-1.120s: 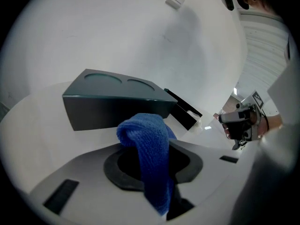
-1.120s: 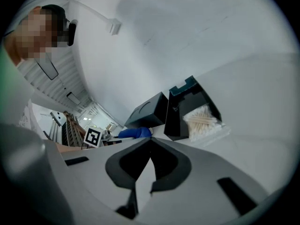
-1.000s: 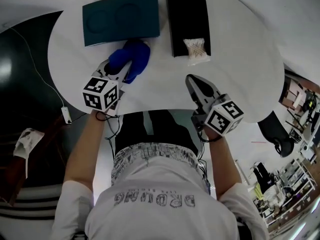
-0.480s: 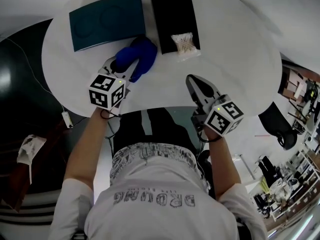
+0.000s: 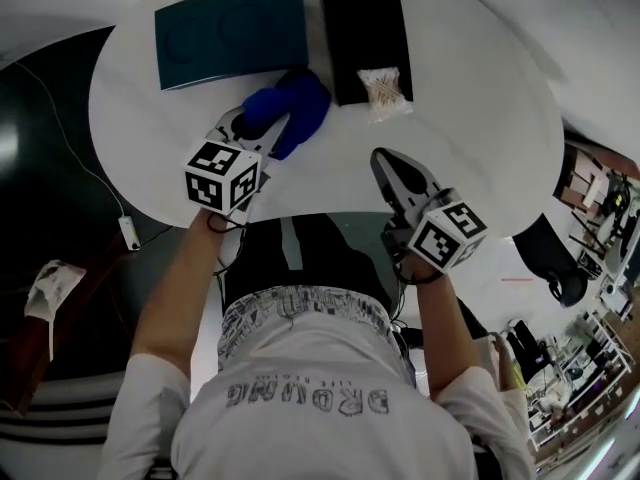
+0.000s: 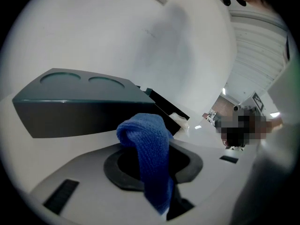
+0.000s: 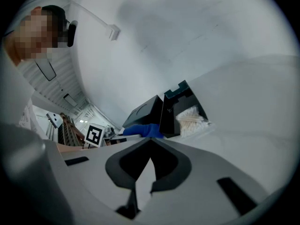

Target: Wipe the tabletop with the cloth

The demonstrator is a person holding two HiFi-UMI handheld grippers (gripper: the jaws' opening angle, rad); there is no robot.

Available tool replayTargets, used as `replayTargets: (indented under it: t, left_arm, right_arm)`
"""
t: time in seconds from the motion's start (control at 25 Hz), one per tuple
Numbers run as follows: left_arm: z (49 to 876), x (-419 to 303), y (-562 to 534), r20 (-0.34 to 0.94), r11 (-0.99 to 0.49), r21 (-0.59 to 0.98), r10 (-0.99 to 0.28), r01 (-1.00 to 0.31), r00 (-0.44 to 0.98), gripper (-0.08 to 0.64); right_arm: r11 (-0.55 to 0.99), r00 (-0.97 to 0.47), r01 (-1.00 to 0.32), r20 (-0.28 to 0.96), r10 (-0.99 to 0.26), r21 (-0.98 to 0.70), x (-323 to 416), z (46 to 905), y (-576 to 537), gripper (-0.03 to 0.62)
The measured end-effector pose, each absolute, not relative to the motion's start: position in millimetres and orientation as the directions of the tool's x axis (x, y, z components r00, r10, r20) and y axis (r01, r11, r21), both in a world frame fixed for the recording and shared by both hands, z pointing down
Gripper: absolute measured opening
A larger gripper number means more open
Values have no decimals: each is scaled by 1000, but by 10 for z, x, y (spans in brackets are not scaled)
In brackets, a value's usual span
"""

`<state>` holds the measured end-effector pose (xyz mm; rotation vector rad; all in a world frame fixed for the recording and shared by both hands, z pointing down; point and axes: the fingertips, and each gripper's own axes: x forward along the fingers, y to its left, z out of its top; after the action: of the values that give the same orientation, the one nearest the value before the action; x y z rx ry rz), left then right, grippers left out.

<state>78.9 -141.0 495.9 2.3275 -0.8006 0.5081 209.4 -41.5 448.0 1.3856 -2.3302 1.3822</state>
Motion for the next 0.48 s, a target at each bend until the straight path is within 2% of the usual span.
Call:
replayTargets:
  t: [0.48]
  left_arm:
    - [4535, -540, -1228, 423, -527, 457, -581, -717, 696, 121]
  right_arm:
    - [321, -684, -694, 452, -573, -644, 1183, 4335, -602, 8]
